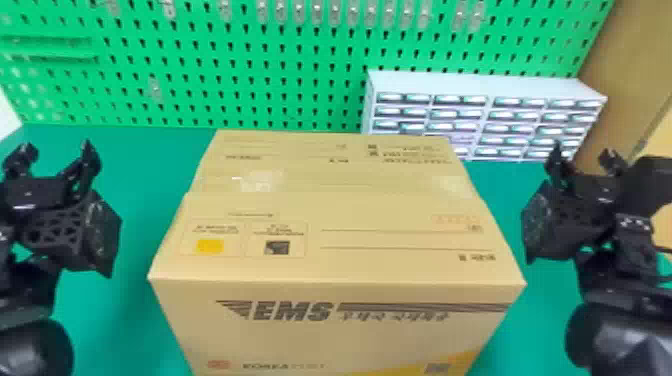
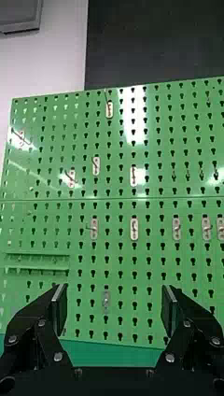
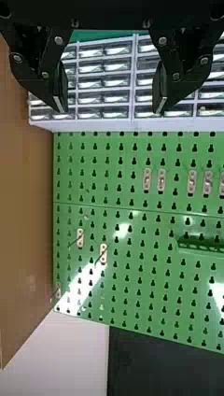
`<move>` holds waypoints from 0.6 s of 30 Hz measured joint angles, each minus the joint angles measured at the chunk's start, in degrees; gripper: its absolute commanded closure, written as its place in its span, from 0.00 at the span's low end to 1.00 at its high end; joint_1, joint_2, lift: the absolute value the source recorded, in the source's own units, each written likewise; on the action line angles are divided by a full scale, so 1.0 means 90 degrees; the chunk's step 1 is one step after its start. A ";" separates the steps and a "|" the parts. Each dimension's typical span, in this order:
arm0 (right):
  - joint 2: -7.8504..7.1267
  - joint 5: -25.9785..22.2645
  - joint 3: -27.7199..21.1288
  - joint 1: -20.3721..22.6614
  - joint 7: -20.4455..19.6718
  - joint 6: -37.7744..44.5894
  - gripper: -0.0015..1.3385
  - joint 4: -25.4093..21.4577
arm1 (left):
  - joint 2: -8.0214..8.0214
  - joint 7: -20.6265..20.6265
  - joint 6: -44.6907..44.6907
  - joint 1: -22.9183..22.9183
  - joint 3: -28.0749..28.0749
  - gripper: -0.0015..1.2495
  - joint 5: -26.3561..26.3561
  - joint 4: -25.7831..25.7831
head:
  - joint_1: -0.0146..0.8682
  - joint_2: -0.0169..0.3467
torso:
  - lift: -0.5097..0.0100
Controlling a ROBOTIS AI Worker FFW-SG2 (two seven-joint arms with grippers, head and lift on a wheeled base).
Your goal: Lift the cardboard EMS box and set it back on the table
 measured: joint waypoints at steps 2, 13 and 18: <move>0.0005 0.0009 -0.0002 0.0000 0.0000 0.0000 0.40 0.0001 | 0.0000 0.0000 0.0000 0.0002 0.0000 0.37 0.0004 0.0000 | 0.78 0.01 | 0.80; 0.0008 0.0044 -0.0030 0.0002 -0.0001 -0.0002 0.40 0.0001 | -0.0001 0.0000 0.0000 0.0002 0.0023 0.37 0.0010 0.0000 | 0.78 0.01 | 0.80; 0.0015 0.0045 -0.0117 0.0041 0.0002 -0.0010 0.40 0.0032 | 0.0000 0.0010 0.0000 -0.0003 0.0087 0.37 0.0018 0.0000 | 0.78 0.01 | 0.80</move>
